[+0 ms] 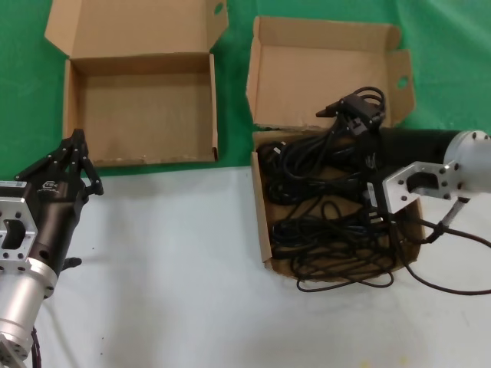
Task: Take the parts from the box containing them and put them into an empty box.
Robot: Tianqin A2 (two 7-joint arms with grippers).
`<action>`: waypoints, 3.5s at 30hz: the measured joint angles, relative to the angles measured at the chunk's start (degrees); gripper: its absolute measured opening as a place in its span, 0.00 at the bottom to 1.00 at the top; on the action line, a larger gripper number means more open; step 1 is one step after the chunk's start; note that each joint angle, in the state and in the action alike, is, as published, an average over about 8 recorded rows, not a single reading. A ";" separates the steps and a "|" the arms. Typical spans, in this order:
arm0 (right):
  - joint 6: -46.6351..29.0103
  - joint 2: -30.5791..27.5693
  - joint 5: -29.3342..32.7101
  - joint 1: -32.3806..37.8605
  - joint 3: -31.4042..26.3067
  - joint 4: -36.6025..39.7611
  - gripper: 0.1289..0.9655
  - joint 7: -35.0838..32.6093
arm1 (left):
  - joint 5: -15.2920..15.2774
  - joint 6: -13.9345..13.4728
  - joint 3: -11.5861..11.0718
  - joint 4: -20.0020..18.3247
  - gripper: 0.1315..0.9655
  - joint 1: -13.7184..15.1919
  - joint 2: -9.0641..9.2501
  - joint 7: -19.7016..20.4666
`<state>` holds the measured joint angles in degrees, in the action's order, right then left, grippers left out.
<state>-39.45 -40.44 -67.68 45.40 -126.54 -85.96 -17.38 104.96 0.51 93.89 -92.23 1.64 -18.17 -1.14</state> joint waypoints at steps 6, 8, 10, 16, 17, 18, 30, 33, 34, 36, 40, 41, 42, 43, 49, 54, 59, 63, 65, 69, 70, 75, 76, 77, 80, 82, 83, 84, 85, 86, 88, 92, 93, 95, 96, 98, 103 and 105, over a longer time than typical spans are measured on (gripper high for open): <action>-1.27 2.06 0.56 0.47 1.62 1.89 0.89 -1.46 | 0.00 0.00 0.00 0.00 0.03 0.00 0.00 0.00; -1.47 2.68 0.83 0.53 2.09 2.38 0.86 -1.65 | 0.00 0.00 0.00 0.00 0.03 0.00 0.00 0.00; -1.61 3.34 1.32 0.53 2.50 2.83 0.82 -1.62 | -0.01 0.00 0.00 0.00 0.02 0.00 0.00 0.01; -1.98 5.23 3.76 0.09 3.29 3.71 0.70 -0.78 | -0.01 0.00 0.00 0.00 0.02 0.00 0.00 0.02; -2.06 5.49 4.10 -0.01 3.39 3.78 0.67 -0.65 | -0.01 0.00 0.00 0.00 0.02 0.00 0.00 0.02; -2.14 5.72 4.38 -0.10 3.49 3.85 0.65 -0.55 | -0.02 0.00 0.00 0.00 0.02 0.00 0.00 0.02; -2.38 7.52 4.52 -0.33 4.93 4.67 0.34 -1.28 | -0.02 0.00 0.00 0.00 0.02 0.00 0.00 0.02; -2.33 7.81 4.22 -0.37 5.14 4.87 0.27 -1.84 | -0.02 0.00 0.00 0.00 0.02 0.00 0.00 0.02; -2.34 7.87 4.14 -0.43 5.20 4.88 0.25 -2.00 | -0.02 0.00 0.00 0.00 0.02 0.00 0.00 0.02; -2.34 7.94 3.96 -0.60 5.34 4.82 0.20 -2.22 | -0.02 0.00 0.00 0.00 0.02 0.00 0.00 0.02; -2.33 7.86 3.57 -1.14 5.78 4.29 0.16 -2.34 | -0.02 0.00 0.00 0.00 0.02 0.00 0.00 0.02; -2.35 7.78 3.50 -1.28 5.93 4.05 0.16 -2.27 | -0.02 0.00 0.00 0.00 0.02 0.00 0.00 0.02; -2.37 7.68 3.45 -1.42 6.13 3.70 0.16 -2.11 | -0.02 0.00 0.00 0.00 0.02 0.00 0.00 0.02; -2.40 7.55 3.42 -1.57 6.36 3.25 0.14 -1.88 | -0.02 0.00 0.00 0.00 0.02 0.00 0.00 0.02; -2.79 6.81 3.93 -2.58 8.41 -2.14 0.07 1.45 | -0.02 0.00 0.00 0.00 0.02 0.00 0.00 0.02; -3.05 7.86 5.31 -2.60 9.73 -7.44 0.05 4.85 | -0.02 0.00 0.00 0.00 0.02 0.00 0.00 0.02; -2.85 11.59 7.99 -0.62 9.53 -8.92 0.04 6.74 | -0.02 0.00 0.00 0.00 0.02 0.00 0.00 0.02; -2.29 15.80 10.44 1.71 8.57 -7.18 0.04 7.31 | -0.02 0.00 0.00 0.00 0.02 0.00 0.00 0.02; -1.83 18.00 11.41 2.81 8.00 -5.83 0.04 7.35 | -0.02 0.00 0.00 0.00 0.02 0.00 0.00 0.02; -0.55 22.06 12.60 4.46 6.94 -3.00 0.04 7.07 | -0.02 0.00 0.00 0.00 0.02 0.00 0.00 0.02; -0.12 23.04 12.79 4.76 6.69 -2.26 0.04 6.90 | -0.02 0.00 0.00 0.00 0.02 0.00 0.00 0.02; 2.36 27.02 12.94 5.56 5.66 1.32 0.04 5.54 | -0.02 0.00 0.00 0.00 0.02 0.00 0.00 0.02; 2.96 27.64 12.74 5.59 5.49 2.00 0.04 5.11 | -0.02 0.00 0.00 0.00 0.02 0.00 0.00 0.02; 3.60 28.20 12.45 5.57 5.34 2.64 0.04 4.63 | -0.02 0.00 0.00 0.00 0.02 0.00 0.00 0.02; 5.60 29.44 11.09 5.28 4.94 4.27 0.04 2.84 | -0.02 0.00 0.00 0.00 0.02 0.00 0.00 0.02; 6.92 29.97 9.95 4.95 4.71 5.13 0.04 1.51 | -0.02 0.00 0.00 0.00 0.02 0.00 0.00 0.02; 7.56 30.17 9.37 4.78 4.61 5.55 0.04 0.83 | -0.02 0.00 0.00 0.00 0.02 0.00 0.00 0.02; 8.13 30.34 8.83 4.61 4.51 5.93 0.04 0.19 | -0.02 0.00 0.00 0.00 0.02 0.00 0.00 0.02; 8.68 30.47 8.30 4.45 4.43 6.30 0.05 -0.43 | -0.02 0.00 0.00 0.00 0.02 0.00 0.00 0.02; 9.17 30.58 7.82 4.29 4.35 6.66 0.05 -1.01 | -0.02 0.00 0.00 0.00 0.02 0.00 0.00 0.02; 9.99 30.72 7.03 4.02 4.24 7.27 0.05 -1.98 | -0.02 0.00 0.00 0.00 0.02 0.00 0.00 0.02; 11.37 30.81 5.56 3.57 4.14 8.17 0.07 -3.69 | -0.02 0.00 0.00 0.00 0.02 0.00 0.00 0.02; 11.67 30.79 5.20 3.49 4.15 8.30 0.08 -4.06 | -0.02 0.00 0.00 0.00 0.02 0.00 0.00 0.02; 12.25 30.73 4.42 3.37 4.25 8.50 0.10 -4.74 | -0.02 0.00 0.00 0.00 0.02 0.00 0.00 0.02; 12.53 30.69 4.00 3.32 4.35 8.55 0.11 -5.04 | -0.02 0.00 0.00 0.00 0.02 0.00 0.00 0.02; 13.16 30.58 3.07 3.24 4.62 8.55 0.13 -5.60 | -0.02 0.00 0.00 0.00 0.02 0.00 0.00 0.02; 14.86 30.07 0.97 2.70 6.05 7.63 0.21 -6.13 | -0.02 0.00 0.00 0.00 0.02 0.00 0.00 0.02; 15.53 29.79 0.58 2.15 7.13 6.81 0.25 -5.55 | -0.02 0.00 0.00 0.00 0.02 0.00 0.00 0.02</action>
<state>-23.92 -10.65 -67.09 47.55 -119.41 -79.15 -22.93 104.94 0.51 93.89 -92.23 1.64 -18.17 -1.12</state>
